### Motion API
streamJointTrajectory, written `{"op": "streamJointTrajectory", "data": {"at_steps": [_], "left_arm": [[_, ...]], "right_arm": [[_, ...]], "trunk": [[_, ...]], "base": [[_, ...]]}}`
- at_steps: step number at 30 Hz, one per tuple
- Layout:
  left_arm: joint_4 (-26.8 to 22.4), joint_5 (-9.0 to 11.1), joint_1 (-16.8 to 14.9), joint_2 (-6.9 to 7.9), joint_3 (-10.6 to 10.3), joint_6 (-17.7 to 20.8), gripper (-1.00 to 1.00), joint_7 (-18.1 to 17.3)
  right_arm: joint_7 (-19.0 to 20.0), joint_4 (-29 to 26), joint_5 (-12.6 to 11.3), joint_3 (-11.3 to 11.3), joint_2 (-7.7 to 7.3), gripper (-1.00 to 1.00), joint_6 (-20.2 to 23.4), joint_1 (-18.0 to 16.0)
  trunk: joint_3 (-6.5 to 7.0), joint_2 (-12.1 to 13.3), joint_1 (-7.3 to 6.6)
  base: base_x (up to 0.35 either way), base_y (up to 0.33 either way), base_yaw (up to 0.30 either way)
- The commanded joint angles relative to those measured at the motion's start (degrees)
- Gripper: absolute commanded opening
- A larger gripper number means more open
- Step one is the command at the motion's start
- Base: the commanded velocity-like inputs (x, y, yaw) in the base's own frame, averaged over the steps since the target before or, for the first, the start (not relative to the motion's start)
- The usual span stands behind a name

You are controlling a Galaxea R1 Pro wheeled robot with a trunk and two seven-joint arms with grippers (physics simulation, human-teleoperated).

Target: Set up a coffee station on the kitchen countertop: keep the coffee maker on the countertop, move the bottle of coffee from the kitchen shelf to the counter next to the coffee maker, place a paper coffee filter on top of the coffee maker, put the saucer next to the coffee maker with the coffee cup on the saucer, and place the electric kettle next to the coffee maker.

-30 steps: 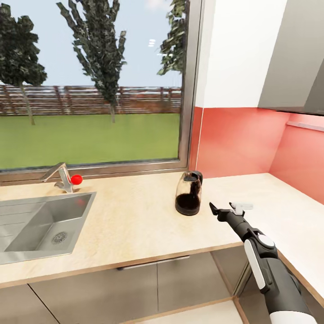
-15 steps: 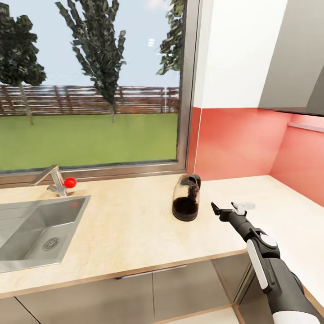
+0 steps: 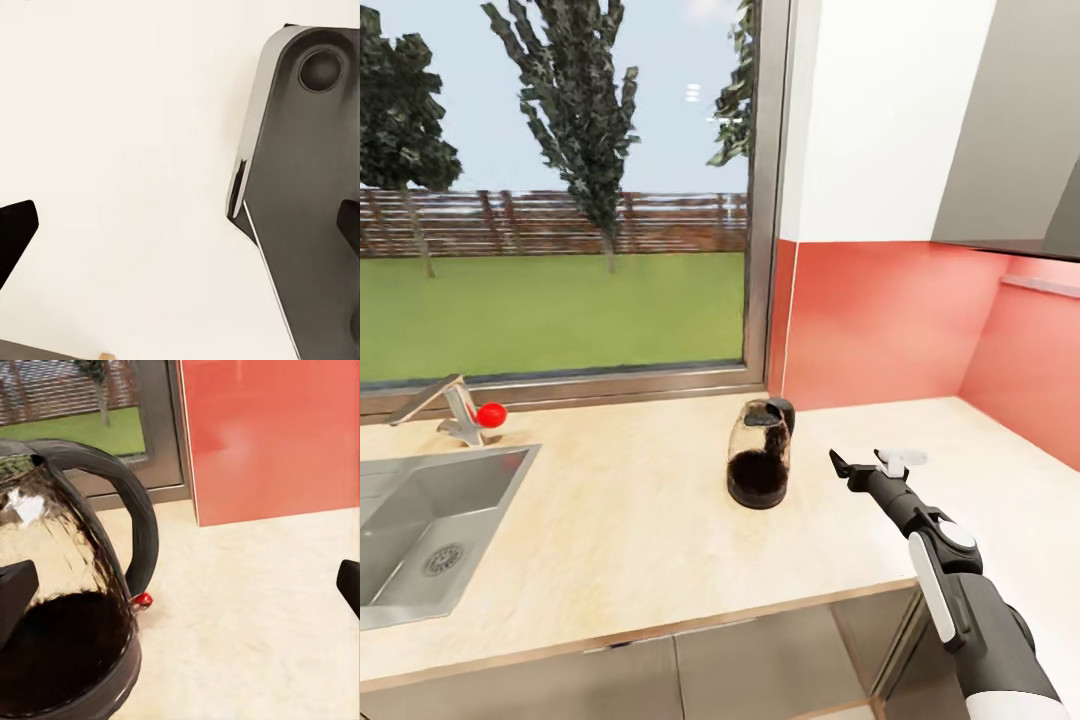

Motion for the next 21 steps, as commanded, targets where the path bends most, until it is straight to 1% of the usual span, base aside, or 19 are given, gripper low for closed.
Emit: {"op": "streamJointTrajectory", "data": {"at_steps": [1,4,6,10,13,19,21], "left_arm": [[-0.06,-0.60,0.00,-0.02,0.37,-0.11,1.00,0.13],[-0.04,-0.60,0.00,-0.02,0.34,-0.12,1.00,0.09],[-0.01,-0.60,0.00,-0.06,0.34,-0.12,1.00,0.08],[0.02,-0.60,0.00,-0.10,0.40,-0.12,1.00,0.08],[0.03,-0.60,0.00,-0.10,0.42,-0.12,1.00,0.08],[0.03,-0.60,0.00,-0.04,0.42,-0.12,1.00,0.08],[0.03,-0.60,0.00,-0.03,0.36,-0.12,1.00,0.08]], "right_arm": [[0.22,-0.06,-0.60,-0.08,0.00,1.00,0.43,-0.04],[0.22,-0.06,-0.60,-0.13,0.00,1.00,0.43,-0.04],[0.22,-0.06,-0.60,-0.55,0.00,1.00,0.43,-0.04],[0.22,-0.06,-0.67,-2.82,0.00,1.00,0.49,-0.04],[0.22,-0.01,-0.68,-3.40,0.02,1.00,0.48,-0.04],[0.22,0.02,-0.69,-3.68,0.09,1.00,0.52,-0.04],[0.22,-0.05,-0.69,-3.66,0.09,1.00,0.55,-0.04]], "trunk": [[-0.11,-0.11,0.05],[-0.11,-0.11,0.05],[-0.11,-0.11,0.05],[-0.11,-0.11,0.05],[-0.11,-0.11,0.05],[-0.11,-0.11,0.05],[-0.11,-0.11,0.05]], "base": [[0.104,-0.073,0.145],[0.046,-0.032,0.219],[0.016,-0.011,0.256],[0.005,-0.005,0.223],[0.006,-0.069,0.077],[0.043,-0.248,0.008],[0.004,-0.102,0.000]]}}
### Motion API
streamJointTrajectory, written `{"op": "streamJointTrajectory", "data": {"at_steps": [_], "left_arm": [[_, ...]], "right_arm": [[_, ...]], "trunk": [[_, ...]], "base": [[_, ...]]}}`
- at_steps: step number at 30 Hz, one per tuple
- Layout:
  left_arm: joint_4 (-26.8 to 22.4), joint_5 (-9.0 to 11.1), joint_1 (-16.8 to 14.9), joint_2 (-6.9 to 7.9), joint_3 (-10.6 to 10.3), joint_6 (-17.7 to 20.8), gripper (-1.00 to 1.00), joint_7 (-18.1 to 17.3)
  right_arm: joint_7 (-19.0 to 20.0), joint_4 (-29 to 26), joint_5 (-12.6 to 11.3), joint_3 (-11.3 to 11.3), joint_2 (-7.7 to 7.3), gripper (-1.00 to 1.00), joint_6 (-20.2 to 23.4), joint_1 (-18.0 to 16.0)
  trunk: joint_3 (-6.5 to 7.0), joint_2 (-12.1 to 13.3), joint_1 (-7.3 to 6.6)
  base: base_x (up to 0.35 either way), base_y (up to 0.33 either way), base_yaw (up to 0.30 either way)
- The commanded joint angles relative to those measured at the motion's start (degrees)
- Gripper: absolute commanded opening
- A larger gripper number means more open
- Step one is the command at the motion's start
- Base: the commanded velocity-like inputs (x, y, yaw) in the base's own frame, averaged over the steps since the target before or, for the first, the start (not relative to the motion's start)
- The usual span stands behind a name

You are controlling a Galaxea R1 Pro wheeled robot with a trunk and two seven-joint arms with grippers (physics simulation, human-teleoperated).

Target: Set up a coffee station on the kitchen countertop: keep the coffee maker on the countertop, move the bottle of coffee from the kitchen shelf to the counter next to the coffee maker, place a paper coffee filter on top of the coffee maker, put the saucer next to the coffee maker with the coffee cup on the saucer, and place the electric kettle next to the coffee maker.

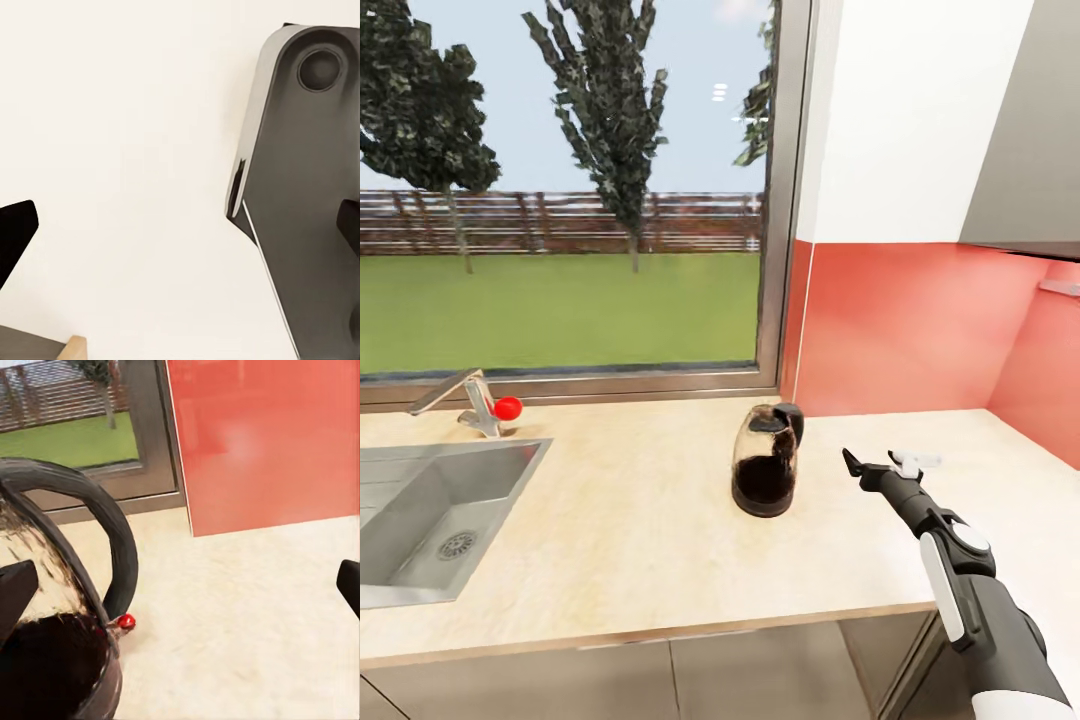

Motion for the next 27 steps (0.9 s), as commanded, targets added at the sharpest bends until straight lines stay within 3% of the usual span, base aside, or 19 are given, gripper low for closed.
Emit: {"op": "streamJointTrajectory", "data": {"at_steps": [1,7,17,27], "left_arm": [[-0.07,-0.60,0.00,-0.02,0.38,-0.10,1.00,0.15],[-0.14,-0.68,0.00,-0.12,0.45,-0.10,1.00,0.15],[-0.08,-0.65,0.00,-0.10,0.46,-0.10,1.00,0.15],[-0.06,-0.61,0.00,-0.10,0.46,-0.10,1.00,0.15]], "right_arm": [[0.23,-0.07,-0.62,-0.09,0.00,1.00,0.45,-0.04],[0.23,-0.07,-0.68,-0.10,0.01,1.00,0.49,-0.06],[0.23,-0.07,-0.69,-0.11,0.01,1.00,0.49,-0.04],[0.23,-0.10,-0.67,-0.11,0.01,1.00,0.45,-0.04]], "trunk": [[-0.12,-0.13,0.03],[-0.12,-0.13,0.03],[-0.12,-0.13,0.03],[-0.12,-0.13,0.03]], "base": [[0.001,-0.036,0.000],[0.013,-0.034,0.000],[0.100,-0.227,0.005],[0.008,-0.030,0.143]]}}
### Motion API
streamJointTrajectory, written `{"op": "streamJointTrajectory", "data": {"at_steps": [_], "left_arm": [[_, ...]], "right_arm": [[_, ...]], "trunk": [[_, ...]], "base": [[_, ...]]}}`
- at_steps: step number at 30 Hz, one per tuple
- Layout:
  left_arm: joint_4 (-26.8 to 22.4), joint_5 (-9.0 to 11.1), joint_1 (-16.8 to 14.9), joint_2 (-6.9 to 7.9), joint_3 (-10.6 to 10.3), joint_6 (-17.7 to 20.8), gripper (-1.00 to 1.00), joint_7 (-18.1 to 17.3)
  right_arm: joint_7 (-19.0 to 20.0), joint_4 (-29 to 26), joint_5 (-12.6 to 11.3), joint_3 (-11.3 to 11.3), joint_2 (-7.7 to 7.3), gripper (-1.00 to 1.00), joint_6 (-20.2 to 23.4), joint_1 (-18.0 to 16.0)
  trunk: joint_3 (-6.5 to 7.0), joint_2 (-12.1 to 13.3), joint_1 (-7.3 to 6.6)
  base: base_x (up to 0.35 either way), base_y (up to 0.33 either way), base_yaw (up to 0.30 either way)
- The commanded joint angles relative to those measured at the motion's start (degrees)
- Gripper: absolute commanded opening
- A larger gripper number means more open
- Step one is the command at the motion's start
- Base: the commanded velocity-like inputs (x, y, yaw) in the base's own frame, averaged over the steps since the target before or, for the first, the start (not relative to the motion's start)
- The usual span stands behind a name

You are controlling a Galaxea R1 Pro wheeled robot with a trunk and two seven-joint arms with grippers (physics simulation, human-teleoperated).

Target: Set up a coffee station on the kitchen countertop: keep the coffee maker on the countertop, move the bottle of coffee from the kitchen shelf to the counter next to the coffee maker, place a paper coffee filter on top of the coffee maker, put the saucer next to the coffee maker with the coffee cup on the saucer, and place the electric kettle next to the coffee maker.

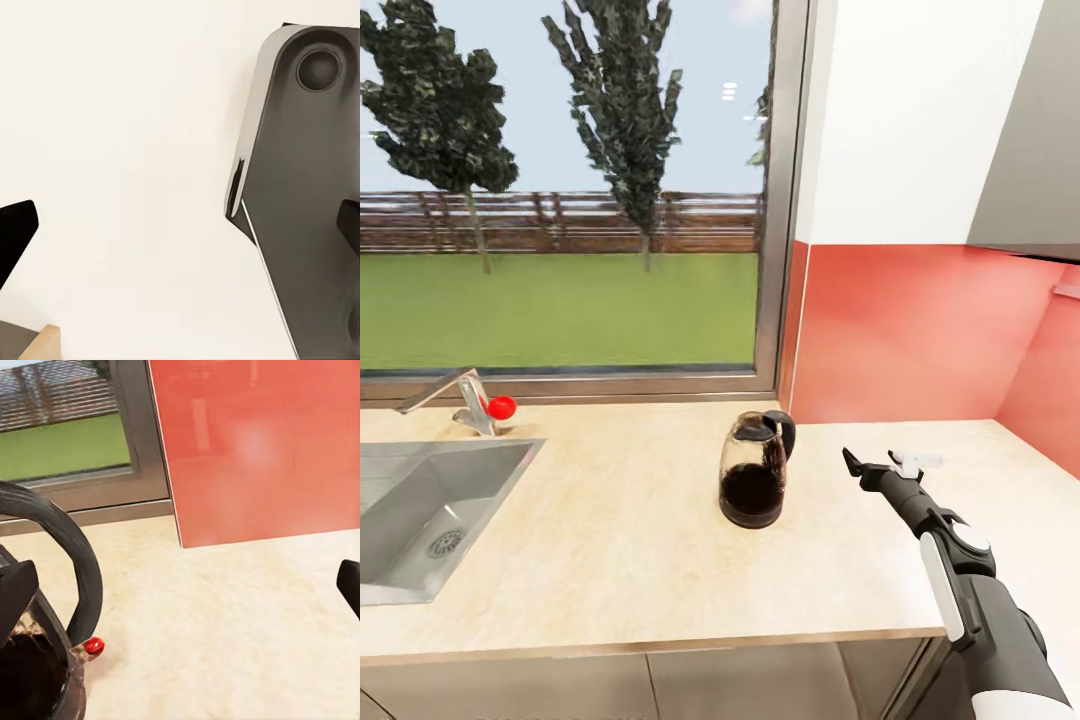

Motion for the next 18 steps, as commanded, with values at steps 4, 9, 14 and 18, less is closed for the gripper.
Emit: {"op": "streamJointTrajectory", "data": {"at_steps": [4,9,14,18], "left_arm": [[-0.06,-0.60,0.00,-0.02,0.39,-0.11,1.00,0.15],[-0.06,-0.59,0.00,-0.02,0.39,-0.18,1.00,0.15],[-0.06,-0.59,0.00,-0.01,0.39,-0.19,1.00,0.15],[-0.06,-0.59,0.00,-0.02,0.39,-0.18,1.00,0.15]], "right_arm": [[0.23,-0.08,-0.54,-0.09,0.01,1.00,0.48,-0.05],[0.23,-0.07,-0.53,-0.09,0.01,1.00,0.41,-0.04],[0.23,-0.05,-0.60,-0.09,0.01,1.00,0.41,-0.04],[0.23,-0.05,-0.61,-0.09,0.02,1.00,0.40,-0.04]], "trunk": [[-0.12,-0.12,0.04],[-0.12,-0.12,0.04],[-0.12,-0.12,0.04],[-0.12,-0.12,0.04]], "base": [[0.060,-0.090,0.008],[0.066,-0.154,0.001],[0.006,-0.014,0.003],[0.001,-0.002,0.140]]}}
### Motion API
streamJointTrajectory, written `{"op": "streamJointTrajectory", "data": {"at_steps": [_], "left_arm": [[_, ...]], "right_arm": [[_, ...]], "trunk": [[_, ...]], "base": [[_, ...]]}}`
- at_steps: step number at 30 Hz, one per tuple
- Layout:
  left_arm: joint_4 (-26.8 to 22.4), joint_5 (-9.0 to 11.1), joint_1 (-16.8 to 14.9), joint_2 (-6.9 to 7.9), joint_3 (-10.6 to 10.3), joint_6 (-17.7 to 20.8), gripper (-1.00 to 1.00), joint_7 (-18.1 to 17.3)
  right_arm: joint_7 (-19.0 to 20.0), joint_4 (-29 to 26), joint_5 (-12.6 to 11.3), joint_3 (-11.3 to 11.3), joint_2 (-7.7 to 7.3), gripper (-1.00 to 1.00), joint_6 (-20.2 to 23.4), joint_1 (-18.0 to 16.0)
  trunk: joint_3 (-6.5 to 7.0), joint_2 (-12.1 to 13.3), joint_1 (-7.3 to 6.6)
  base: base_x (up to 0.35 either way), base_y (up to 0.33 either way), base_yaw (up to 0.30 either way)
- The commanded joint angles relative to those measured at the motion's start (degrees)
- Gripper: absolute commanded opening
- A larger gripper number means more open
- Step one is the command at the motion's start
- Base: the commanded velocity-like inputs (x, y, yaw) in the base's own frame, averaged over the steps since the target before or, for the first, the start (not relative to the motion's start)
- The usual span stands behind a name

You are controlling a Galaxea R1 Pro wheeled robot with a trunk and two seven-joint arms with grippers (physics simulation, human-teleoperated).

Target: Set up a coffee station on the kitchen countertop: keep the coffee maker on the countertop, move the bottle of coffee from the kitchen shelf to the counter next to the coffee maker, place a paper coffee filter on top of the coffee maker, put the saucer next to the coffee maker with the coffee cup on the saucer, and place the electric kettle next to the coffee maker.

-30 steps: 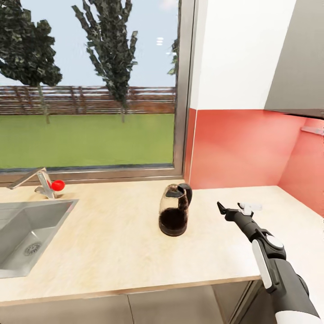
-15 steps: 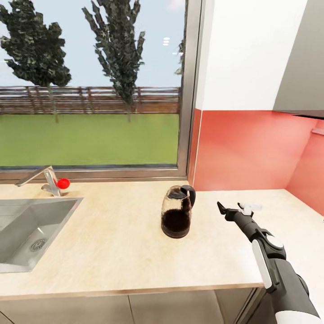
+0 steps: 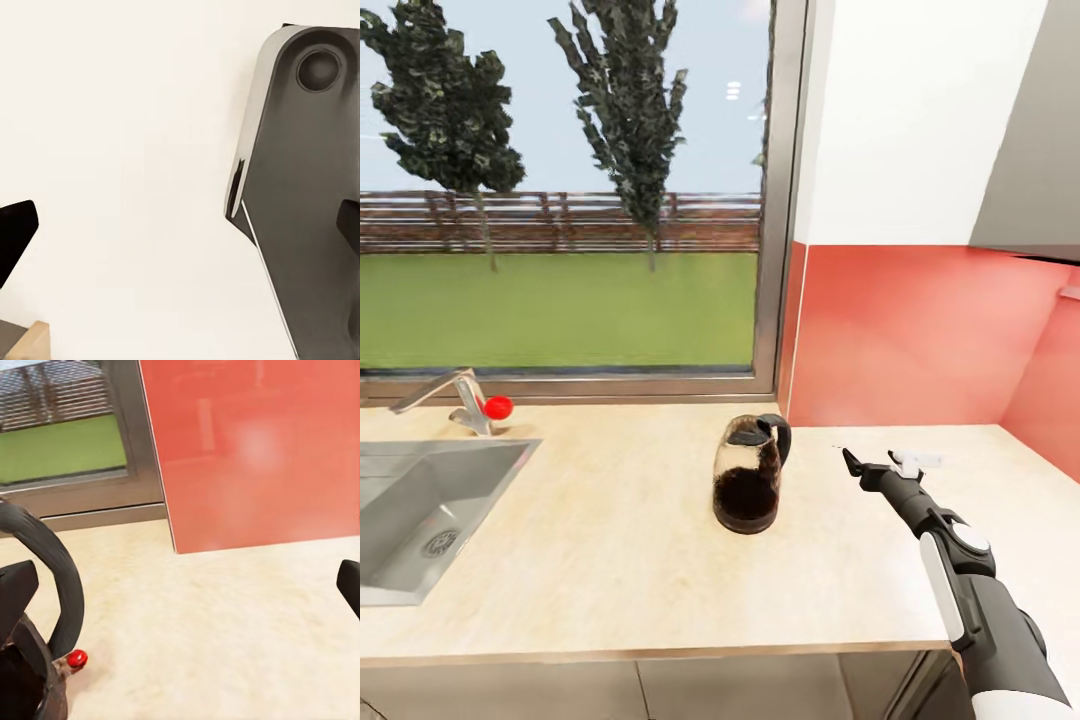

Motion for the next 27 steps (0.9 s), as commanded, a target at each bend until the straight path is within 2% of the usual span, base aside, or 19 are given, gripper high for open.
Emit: {"op": "streamJointTrajectory", "data": {"at_steps": [1,11,18,19,20,21,23,25,27], "left_arm": [[-0.04,-0.60,-0.01,-0.02,0.39,-0.11,1.00,0.16],[-0.04,-0.60,-0.01,-0.02,0.39,-0.07,1.00,0.16],[-0.04,-0.60,-0.01,0.06,0.31,-0.11,1.00,0.16],[-0.04,-0.60,-0.01,0.06,0.26,-0.10,1.00,0.16],[-0.04,-0.60,-0.01,0.07,0.24,-0.06,1.00,0.16],[-0.04,-0.60,-0.01,0.07,0.23,-0.04,1.00,0.16],[-0.04,-0.60,-0.01,0.07,0.22,-0.03,1.00,0.16],[-0.04,-0.60,-0.01,0.07,0.23,-0.03,1.00,0.16],[-0.04,-0.60,-0.01,0.07,0.19,-0.03,1.00,0.16]], "right_arm": [[0.23,-0.07,-0.59,-0.08,0.03,1.00,0.45,-0.03],[0.23,0.24,-0.52,-0.01,0.15,1.00,0.45,-0.05],[0.38,1.33,-0.21,-0.06,-0.03,1.00,0.36,-0.03],[0.89,2.40,-0.14,-0.08,-0.44,1.00,0.28,-0.03],[2.48,3.82,-0.11,-0.05,-1.83,1.00,0.16,-0.03],[7.01,6.22,-0.17,-0.06,-4.71,1.00,0.07,-0.03],[13.44,8.79,-0.23,-0.19,-8.08,1.00,-0.03,-0.06],[16.70,9.77,-0.25,-0.21,-10.29,1.00,-0.07,-0.07],[18.54,9.90,-0.25,-0.09,-11.27,1.00,-0.08,-0.05]], "trunk": [[-0.11,-0.12,0.04],[-0.11,-0.12,0.04],[-0.11,-0.12,0.04],[-0.11,-0.12,0.04],[-0.11,-0.12,0.04],[-0.11,-0.12,0.04],[-0.11,-0.12,0.04],[-0.11,-0.12,0.04],[-0.11,-0.12,0.04]], "base": [[0.000,-0.001,0.228],[0.000,0.000,0.257],[0.000,0.000,0.062],[0.000,0.000,0.007],[0.000,0.000,0.003],[0.000,0.000,0.001],[0.000,0.000,0.000],[0.000,0.000,0.000],[0.000,0.000,0.000]]}}
